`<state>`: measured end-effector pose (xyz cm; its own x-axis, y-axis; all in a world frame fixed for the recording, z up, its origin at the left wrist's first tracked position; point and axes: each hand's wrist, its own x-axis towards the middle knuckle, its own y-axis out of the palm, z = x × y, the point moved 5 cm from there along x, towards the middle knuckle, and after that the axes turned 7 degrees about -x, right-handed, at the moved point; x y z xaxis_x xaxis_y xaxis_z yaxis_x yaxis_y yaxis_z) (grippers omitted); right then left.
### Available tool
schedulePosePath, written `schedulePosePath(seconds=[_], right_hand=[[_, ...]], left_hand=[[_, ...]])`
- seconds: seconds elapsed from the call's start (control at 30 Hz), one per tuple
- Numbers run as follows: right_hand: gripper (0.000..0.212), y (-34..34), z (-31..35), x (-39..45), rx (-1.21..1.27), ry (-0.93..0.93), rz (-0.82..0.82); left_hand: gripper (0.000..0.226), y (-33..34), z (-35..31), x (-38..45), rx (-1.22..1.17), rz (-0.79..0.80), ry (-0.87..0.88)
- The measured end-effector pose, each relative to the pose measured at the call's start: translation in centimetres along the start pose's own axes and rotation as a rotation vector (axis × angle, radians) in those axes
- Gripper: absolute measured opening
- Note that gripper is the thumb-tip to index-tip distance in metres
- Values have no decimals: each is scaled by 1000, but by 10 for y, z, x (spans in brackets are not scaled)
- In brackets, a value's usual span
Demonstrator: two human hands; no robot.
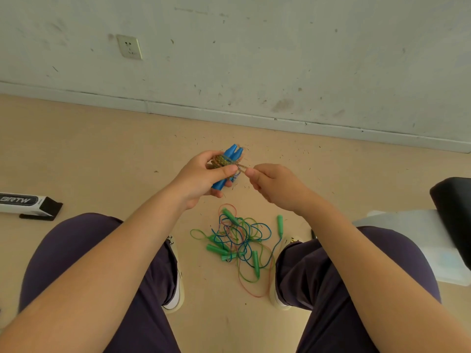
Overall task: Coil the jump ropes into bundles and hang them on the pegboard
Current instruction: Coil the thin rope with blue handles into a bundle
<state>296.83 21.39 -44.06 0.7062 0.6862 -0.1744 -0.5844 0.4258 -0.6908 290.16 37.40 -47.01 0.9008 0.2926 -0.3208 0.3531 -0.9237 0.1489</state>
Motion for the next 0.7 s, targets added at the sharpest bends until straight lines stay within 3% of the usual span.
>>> schedulePosePath(seconds=[0.2,0.3,0.47,0.57,0.7], right_hand=[[34,-3,6,2,-128,-32,-45],[28,2,11,-1,-207,-118,-15],[19,4,15,-4,-270,-255,-5],[23,4,19,-4,-275,-328,-75],[36,3,14,-1,-206,-282,-106]], left_hand=[[45,1,-3,0,23,-14,51],[43,6,0,-1,226,12,76],[32,11,9,-5,506,319,-62],[29,14,12,-9,525,444,-125],[29,17,13,-13,456,522,-177]])
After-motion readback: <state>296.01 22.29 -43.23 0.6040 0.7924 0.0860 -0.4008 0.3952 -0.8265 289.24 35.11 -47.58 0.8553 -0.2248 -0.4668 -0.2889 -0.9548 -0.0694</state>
